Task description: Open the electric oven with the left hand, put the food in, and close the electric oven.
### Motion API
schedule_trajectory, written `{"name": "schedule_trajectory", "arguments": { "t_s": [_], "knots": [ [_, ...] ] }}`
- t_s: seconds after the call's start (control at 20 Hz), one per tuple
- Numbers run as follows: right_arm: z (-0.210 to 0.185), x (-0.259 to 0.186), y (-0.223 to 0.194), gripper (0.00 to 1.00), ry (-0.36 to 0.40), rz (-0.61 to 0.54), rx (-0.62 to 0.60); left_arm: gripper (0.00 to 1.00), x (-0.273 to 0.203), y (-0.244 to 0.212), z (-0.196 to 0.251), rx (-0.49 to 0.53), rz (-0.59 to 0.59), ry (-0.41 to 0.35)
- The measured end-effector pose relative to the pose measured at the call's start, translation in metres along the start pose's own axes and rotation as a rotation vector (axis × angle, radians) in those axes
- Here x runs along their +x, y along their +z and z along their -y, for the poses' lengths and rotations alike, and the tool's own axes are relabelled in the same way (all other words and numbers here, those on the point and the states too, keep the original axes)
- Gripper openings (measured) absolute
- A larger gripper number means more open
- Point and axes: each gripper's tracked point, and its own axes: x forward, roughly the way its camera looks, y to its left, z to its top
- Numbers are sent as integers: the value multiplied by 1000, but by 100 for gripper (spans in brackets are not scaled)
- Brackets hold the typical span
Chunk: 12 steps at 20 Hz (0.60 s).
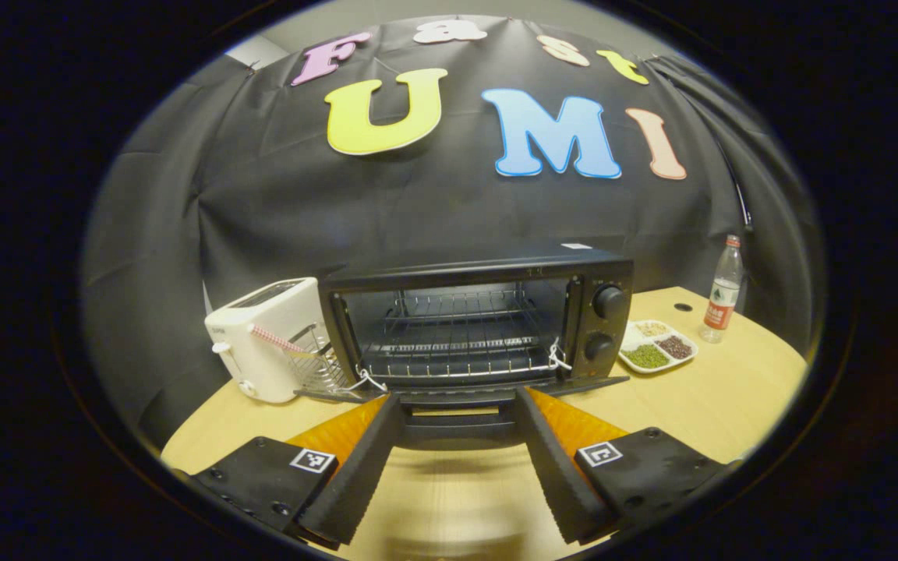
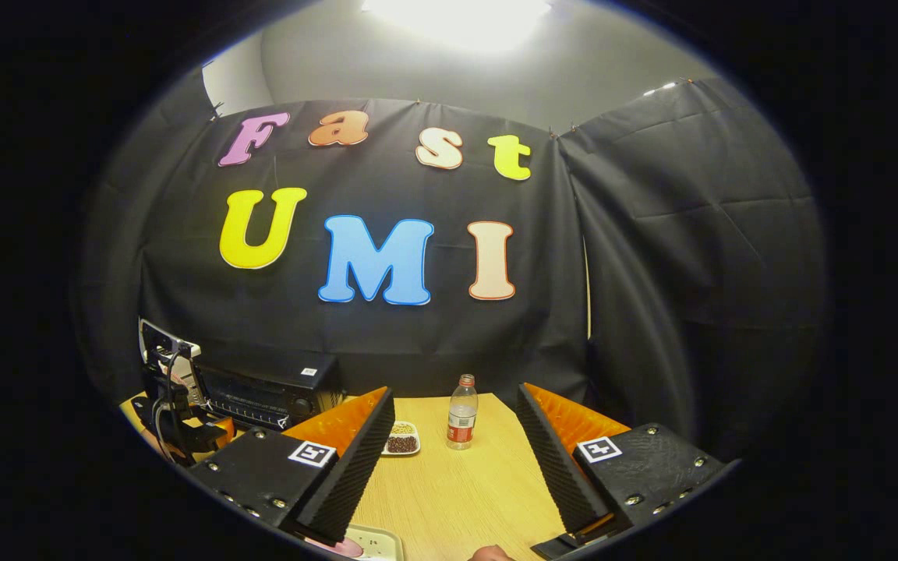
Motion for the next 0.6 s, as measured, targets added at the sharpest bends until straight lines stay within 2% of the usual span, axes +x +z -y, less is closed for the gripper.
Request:
{"name": "schedule_trajectory", "arguments": {
  "t_s": [0.25,0.4,0.45,0.5,0.6],
  "knots": [
    [8,-11,-4,97,19,-15,8,98,-6,-17,1,-16,-25,7],
    [15,-18,-5,97,12,-19,15,100,-7,-33,5,-9,-55,14],
    [17,-20,-5,97,10,-19,14,98,-8,-39,6,0,-66,14],
    [19,-22,-4,97,8,-19,12,100,-8,-45,6,5,-77,15],
    [23,-26,-3,97,7,-18,8,98,-9,-56,5,3,-103,26]
  ]
}}
